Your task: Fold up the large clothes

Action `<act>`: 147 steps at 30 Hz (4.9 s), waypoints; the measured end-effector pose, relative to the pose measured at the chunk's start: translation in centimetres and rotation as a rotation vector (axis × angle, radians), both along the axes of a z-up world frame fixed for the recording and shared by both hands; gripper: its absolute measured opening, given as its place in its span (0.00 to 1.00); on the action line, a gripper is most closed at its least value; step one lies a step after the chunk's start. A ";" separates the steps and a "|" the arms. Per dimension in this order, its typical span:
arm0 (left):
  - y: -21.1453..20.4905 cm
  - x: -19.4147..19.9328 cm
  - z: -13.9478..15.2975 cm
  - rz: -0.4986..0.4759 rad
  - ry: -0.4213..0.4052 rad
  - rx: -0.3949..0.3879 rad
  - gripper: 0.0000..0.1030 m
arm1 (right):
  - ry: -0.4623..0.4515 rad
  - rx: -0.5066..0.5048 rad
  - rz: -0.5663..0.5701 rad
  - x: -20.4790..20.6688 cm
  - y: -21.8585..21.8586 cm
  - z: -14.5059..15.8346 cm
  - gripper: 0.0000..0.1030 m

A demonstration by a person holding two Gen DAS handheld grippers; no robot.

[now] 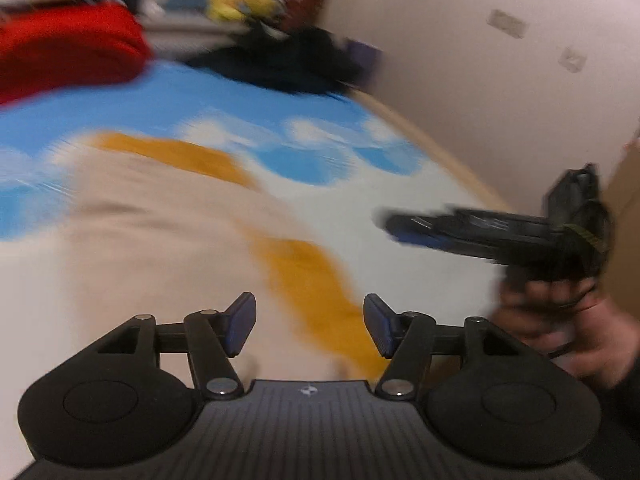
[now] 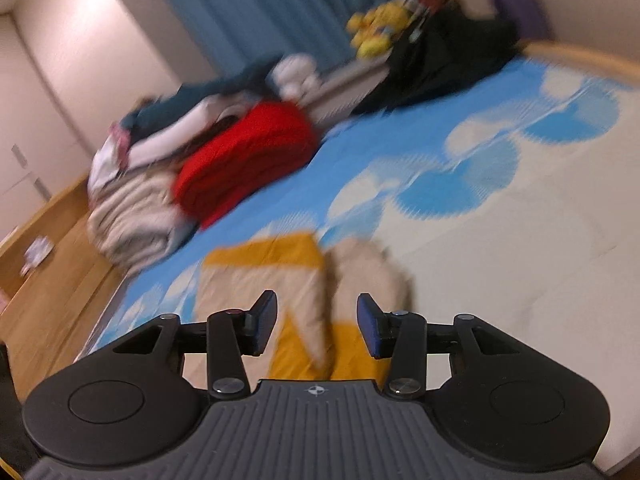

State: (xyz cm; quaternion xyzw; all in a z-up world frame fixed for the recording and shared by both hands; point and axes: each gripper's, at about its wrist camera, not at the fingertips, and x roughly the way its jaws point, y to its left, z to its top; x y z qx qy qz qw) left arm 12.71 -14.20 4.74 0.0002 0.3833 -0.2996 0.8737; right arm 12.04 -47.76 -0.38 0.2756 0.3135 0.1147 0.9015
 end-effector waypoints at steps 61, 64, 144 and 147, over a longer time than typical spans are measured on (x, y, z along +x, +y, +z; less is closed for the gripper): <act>11.8 9.2 -11.4 0.327 0.448 -0.215 0.80 | 0.303 -0.165 -0.105 1.8 3.5 -5.8 0.56; 13.0 11.6 -12.5 0.393 0.505 -0.284 0.80 | 0.378 -0.151 -0.109 2.7 3.4 -7.1 0.56; 24.2 14.5 -7.8 0.327 0.140 0.139 0.62 | 0.174 -0.087 -0.070 19.1 21.5 -4.6 0.56; 24.6 15.2 -7.7 0.354 0.146 0.124 0.62 | 0.191 -0.073 -0.105 21.0 21.6 -5.7 0.56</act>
